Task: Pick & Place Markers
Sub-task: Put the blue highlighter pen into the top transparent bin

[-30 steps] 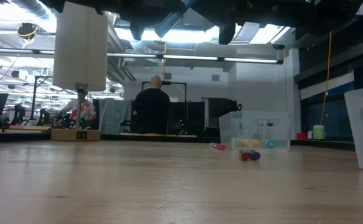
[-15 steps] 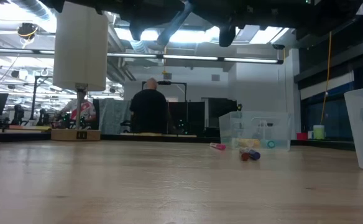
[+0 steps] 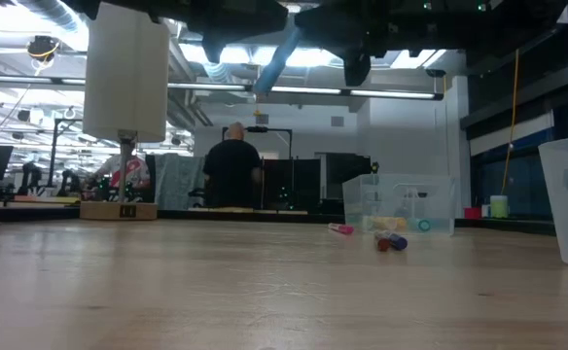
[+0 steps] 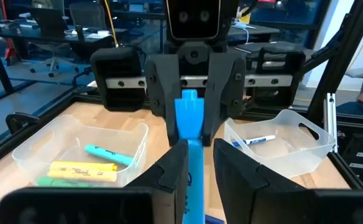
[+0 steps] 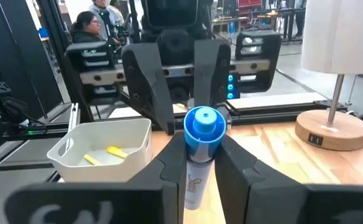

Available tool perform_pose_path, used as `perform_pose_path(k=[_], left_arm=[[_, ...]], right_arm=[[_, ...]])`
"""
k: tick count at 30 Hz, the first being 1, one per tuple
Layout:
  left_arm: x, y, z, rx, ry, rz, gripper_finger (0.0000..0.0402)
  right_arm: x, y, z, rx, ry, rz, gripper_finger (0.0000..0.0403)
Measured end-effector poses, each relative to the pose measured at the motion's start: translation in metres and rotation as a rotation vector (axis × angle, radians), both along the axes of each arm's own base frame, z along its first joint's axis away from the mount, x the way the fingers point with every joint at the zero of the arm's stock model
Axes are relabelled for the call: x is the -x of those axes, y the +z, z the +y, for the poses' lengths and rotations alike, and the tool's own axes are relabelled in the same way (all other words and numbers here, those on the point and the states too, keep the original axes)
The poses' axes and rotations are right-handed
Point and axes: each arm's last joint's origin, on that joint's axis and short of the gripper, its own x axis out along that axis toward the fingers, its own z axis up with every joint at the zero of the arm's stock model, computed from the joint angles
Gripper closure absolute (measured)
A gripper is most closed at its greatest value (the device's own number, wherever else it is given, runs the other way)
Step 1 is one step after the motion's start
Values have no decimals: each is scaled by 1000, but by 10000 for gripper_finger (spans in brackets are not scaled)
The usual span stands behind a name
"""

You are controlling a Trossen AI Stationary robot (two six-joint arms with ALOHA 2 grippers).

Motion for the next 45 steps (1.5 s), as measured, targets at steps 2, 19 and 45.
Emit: perform_pose_path(k=[2,19,45], left_arm=[[0,-1,0,-1,0,7,330],[13,-21,-7,-9,-20,267,327],[85,-17,-18,10,-372,-35,341]], right_arm=[[0,0,0,0,0,1,341],[-11,8,0,14,-185,278,341],[4,49,-44,-174,-309,408,341]])
